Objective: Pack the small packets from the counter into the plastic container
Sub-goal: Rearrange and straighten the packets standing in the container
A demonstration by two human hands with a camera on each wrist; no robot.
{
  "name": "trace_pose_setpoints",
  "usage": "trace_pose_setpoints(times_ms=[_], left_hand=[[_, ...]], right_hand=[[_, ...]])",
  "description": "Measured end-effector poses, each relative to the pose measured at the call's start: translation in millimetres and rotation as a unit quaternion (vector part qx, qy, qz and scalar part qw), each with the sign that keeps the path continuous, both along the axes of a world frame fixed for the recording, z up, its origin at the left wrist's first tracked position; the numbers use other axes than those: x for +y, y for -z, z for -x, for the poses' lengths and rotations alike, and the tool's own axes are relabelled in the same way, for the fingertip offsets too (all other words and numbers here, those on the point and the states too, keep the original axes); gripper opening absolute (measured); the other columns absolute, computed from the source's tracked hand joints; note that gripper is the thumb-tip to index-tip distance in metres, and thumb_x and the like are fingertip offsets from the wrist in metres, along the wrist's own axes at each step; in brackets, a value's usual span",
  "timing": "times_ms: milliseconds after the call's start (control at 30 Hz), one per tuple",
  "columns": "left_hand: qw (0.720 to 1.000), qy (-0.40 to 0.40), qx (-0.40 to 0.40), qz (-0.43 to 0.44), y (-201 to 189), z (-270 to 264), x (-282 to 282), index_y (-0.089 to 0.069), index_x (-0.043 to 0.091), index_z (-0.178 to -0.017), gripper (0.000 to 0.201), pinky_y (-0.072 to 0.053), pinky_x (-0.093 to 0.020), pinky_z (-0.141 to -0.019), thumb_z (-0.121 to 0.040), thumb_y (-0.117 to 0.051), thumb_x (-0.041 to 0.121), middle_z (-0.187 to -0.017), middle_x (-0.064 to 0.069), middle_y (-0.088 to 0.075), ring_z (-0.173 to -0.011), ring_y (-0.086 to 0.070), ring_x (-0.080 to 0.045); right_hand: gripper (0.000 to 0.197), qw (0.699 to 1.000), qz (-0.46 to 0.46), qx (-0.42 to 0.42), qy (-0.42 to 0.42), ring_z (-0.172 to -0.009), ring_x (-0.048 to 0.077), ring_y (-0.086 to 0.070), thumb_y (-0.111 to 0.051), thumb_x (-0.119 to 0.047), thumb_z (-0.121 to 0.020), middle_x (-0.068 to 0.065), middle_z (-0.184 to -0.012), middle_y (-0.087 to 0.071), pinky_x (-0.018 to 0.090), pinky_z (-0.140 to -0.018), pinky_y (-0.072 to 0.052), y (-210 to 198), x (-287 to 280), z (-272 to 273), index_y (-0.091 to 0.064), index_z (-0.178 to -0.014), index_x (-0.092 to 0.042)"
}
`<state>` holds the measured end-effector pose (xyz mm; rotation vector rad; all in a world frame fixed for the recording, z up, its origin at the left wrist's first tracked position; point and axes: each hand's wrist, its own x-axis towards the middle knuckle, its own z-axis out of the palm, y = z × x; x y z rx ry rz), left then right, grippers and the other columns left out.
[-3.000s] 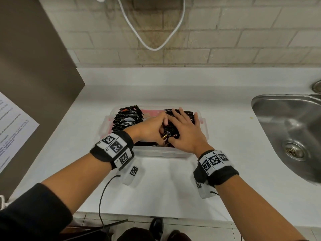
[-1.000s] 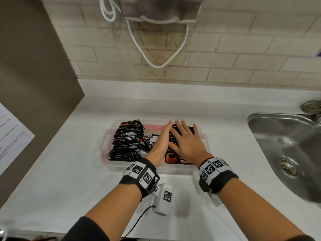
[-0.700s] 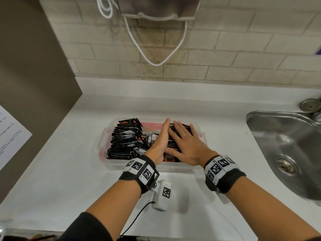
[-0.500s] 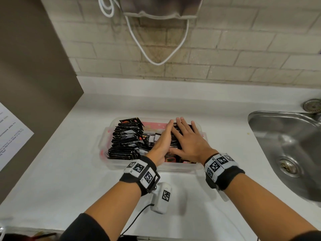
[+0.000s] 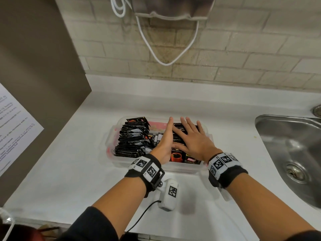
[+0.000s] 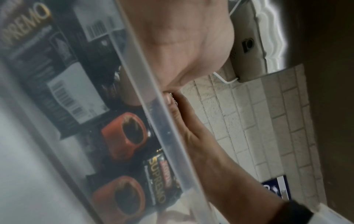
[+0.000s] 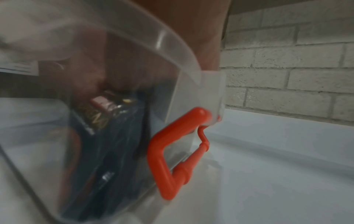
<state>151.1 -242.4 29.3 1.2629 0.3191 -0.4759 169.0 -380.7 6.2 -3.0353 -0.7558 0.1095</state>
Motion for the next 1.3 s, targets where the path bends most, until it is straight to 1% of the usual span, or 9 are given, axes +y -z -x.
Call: trace_pose_setpoints(times_ms=[167, 333, 400, 500, 600, 700, 900, 1133, 1300], left_hand=[[1.0, -0.028, -0.004, -0.005, -9, -3, 8, -0.022, 0.016, -0.157, 0.068, -0.022, -0.036, -0.119, -0.103, -0.031, 0.056, -0.164, -0.005, -0.02, -0.151, -0.018, -0.019], [0.963, 0.101, -0.073, -0.237, -50, -17, 35, -0.053, 0.008, -0.13, 0.031, -0.035, -0.036, -0.107, -0.101, -0.046, 0.014, -0.141, -0.01, -0.05, -0.131, -0.045, -0.022], [0.895, 0.219, -0.131, -0.367, -65, -25, 41, -0.062, 0.016, -0.111, 0.025, -0.039, -0.034, -0.095, -0.097, -0.043, 0.007, -0.117, -0.01, -0.06, -0.111, -0.052, -0.021], [0.739, 0.371, -0.177, -0.534, -69, -38, 40, -0.069, 0.006, -0.115, 0.032, -0.047, -0.038, -0.097, -0.099, -0.042, 0.007, -0.121, -0.011, -0.067, -0.115, -0.06, -0.027], [0.593, 0.488, -0.197, -0.609, -60, -43, 36, -0.059, 0.011, -0.108, 0.018, -0.047, -0.033, -0.07, -0.096, -0.047, 0.007, -0.094, -0.002, -0.064, -0.095, -0.059, -0.029], [0.528, 0.536, -0.195, -0.63, -43, -45, 30, -0.057, 0.014, -0.113, 0.018, -0.042, -0.028, -0.072, -0.095, -0.057, 0.011, -0.101, -0.003, -0.064, -0.089, -0.056, -0.023], [0.403, 0.569, -0.117, -0.707, -20, -49, 22, -0.026, 0.015, -0.155, 0.101, -0.04, -0.05, -0.11, -0.079, -0.072, 0.062, -0.153, -0.01, -0.034, -0.139, -0.038, -0.031], [0.359, 0.545, -0.221, -0.725, -14, -35, 26, -0.051, 0.007, -0.137, 0.077, -0.05, -0.045, -0.098, -0.082, -0.073, 0.055, -0.136, -0.008, -0.05, -0.121, -0.053, -0.03], [0.439, 0.516, -0.254, -0.691, -20, -39, 36, -0.048, 0.014, -0.133, 0.062, -0.05, -0.039, -0.094, -0.083, -0.076, 0.037, -0.12, -0.006, -0.064, -0.105, -0.06, -0.026]], right_hand=[[0.075, 1.0, -0.007, -0.02, 0.002, -0.152, 0.028, 0.012, -0.009, -0.076, -0.089, 0.009, -0.165, 0.006, 0.055, -0.121, 0.006, 3, 0, 1, 0.004, -0.155, -0.043], [0.075, 1.0, -0.02, -0.021, 0.001, -0.152, 0.028, 0.007, -0.011, -0.075, -0.089, 0.009, -0.166, 0.001, 0.057, -0.121, 0.001, 5, -1, 1, 0.004, -0.155, -0.043], [0.079, 0.999, -0.033, -0.022, 0.001, -0.153, 0.027, 0.004, -0.017, -0.076, -0.089, 0.008, -0.166, -0.002, 0.057, -0.121, 0.0, 6, -2, -1, 0.0, -0.156, -0.039], [0.088, 0.998, -0.065, -0.016, 0.009, -0.153, 0.023, 0.002, -0.029, -0.076, -0.089, 0.005, -0.166, -0.005, 0.054, -0.122, -0.001, 7, -3, -2, -0.005, -0.158, -0.028], [0.091, 0.996, -0.086, -0.021, 0.01, -0.153, 0.02, 0.0, -0.038, -0.074, -0.089, 0.003, -0.166, -0.008, 0.053, -0.123, -0.001, 7, -4, -3, -0.011, -0.158, -0.021], [0.093, 0.994, -0.11, -0.018, 0.011, -0.153, 0.019, -0.003, -0.045, -0.073, -0.088, 0.002, -0.165, -0.012, 0.052, -0.123, -0.001, 6, -5, -2, -0.015, -0.158, -0.019], [0.094, 0.993, -0.117, -0.024, 0.009, -0.153, 0.019, -0.006, -0.047, -0.072, -0.087, 0.003, -0.165, -0.014, 0.05, -0.123, -0.001, 5, -6, -1, -0.017, -0.157, -0.018], [0.095, 0.993, -0.115, -0.022, 0.01, -0.153, 0.019, -0.006, -0.047, -0.073, -0.087, 0.003, -0.165, -0.013, 0.05, -0.123, 0.0, 4, -6, -1, -0.016, -0.158, -0.018], [0.096, 0.992, -0.122, -0.019, 0.012, -0.153, 0.018, -0.005, -0.047, -0.073, -0.086, 0.002, -0.165, -0.013, 0.05, -0.123, 0.0, 3, -6, -1, -0.014, -0.158, -0.019]])
